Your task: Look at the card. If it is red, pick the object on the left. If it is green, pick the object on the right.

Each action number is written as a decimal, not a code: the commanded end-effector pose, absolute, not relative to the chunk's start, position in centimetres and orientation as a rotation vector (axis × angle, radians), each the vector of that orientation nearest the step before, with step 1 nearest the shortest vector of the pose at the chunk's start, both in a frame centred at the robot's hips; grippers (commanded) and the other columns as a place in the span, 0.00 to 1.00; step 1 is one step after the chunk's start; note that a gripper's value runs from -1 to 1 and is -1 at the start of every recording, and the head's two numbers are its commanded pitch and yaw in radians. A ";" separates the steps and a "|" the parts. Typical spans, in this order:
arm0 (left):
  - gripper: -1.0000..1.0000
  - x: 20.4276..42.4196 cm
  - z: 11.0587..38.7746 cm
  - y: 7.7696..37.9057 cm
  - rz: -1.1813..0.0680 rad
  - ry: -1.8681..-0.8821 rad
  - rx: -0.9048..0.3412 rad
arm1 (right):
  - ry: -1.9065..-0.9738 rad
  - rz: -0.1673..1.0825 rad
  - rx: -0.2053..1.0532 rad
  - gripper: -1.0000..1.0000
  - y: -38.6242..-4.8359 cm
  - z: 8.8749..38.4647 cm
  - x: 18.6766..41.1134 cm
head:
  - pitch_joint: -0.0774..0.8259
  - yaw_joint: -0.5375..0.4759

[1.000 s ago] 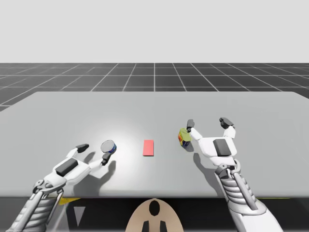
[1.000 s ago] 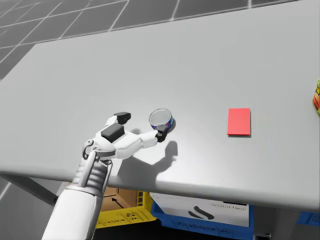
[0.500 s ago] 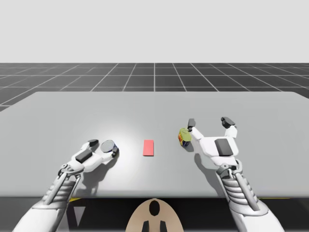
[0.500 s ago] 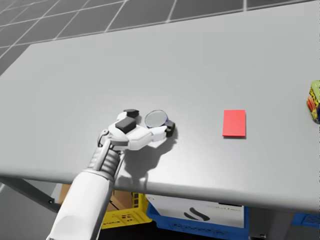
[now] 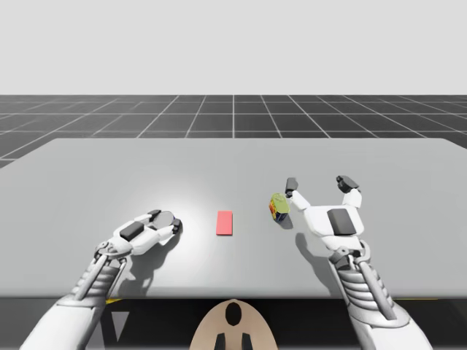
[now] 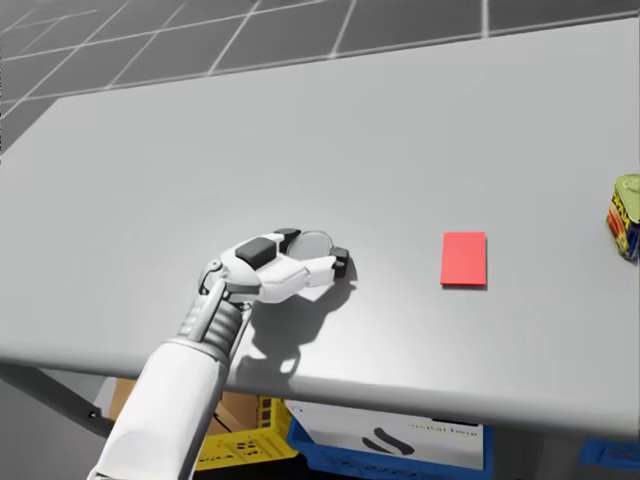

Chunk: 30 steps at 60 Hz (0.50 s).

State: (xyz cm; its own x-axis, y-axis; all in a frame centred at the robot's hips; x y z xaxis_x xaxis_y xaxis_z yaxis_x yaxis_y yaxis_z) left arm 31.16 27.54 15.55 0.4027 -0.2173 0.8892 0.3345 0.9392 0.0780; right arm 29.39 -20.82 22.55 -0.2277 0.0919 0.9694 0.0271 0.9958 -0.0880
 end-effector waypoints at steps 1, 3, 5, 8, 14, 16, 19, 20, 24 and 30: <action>1.00 30.3 13.5 27.5 -0.359 -1.010 -0.110 | -1.798 0.038 -0.068 0.00 -20.4 22.5 29.3 | 0.81 0.87; 1.00 30.3 13.5 27.5 -0.358 -1.010 -0.111 | -1.799 0.039 -0.068 0.00 -20.4 22.5 29.3 | 0.80 0.87; 1.00 30.3 13.5 27.5 -0.359 -1.010 -0.111 | -1.800 0.039 -0.069 0.00 -20.4 22.5 29.3 | 0.76 0.87; 1.00 30.3 13.5 27.5 -0.359 -1.011 -0.110 | -1.799 0.039 -0.069 0.00 -20.5 22.5 29.3 | 0.72 0.87; 1.00 30.3 13.5 27.6 -0.356 -1.011 -0.112 | -1.797 0.041 -0.070 0.00 -20.5 22.4 29.3 | 0.60 0.88; 1.00 30.2 13.6 27.6 -0.358 -1.011 -0.112 | -1.796 0.042 -0.071 0.00 -20.5 22.4 29.3 | 0.57 0.88; 1.00 30.2 13.6 27.6 -0.360 -1.009 -0.112 | -1.794 0.047 -0.076 0.00 -20.4 22.3 29.3 | 0.52 0.89; 1.00 30.2 13.6 27.6 -0.360 -1.009 -0.112 | -1.794 0.047 -0.075 0.00 -20.4 22.3 29.3 | 0.51 0.89; 1.00 30.2 13.7 27.6 -0.363 -1.008 -0.113 | -1.793 0.050 -0.077 0.00 -20.4 22.3 29.3 | 0.48 0.89; 1.00 30.1 14.3 27.6 -0.354 -1.017 -0.121 | -1.789 0.053 -0.069 0.00 -20.4 22.3 29.3 | 0.45 0.90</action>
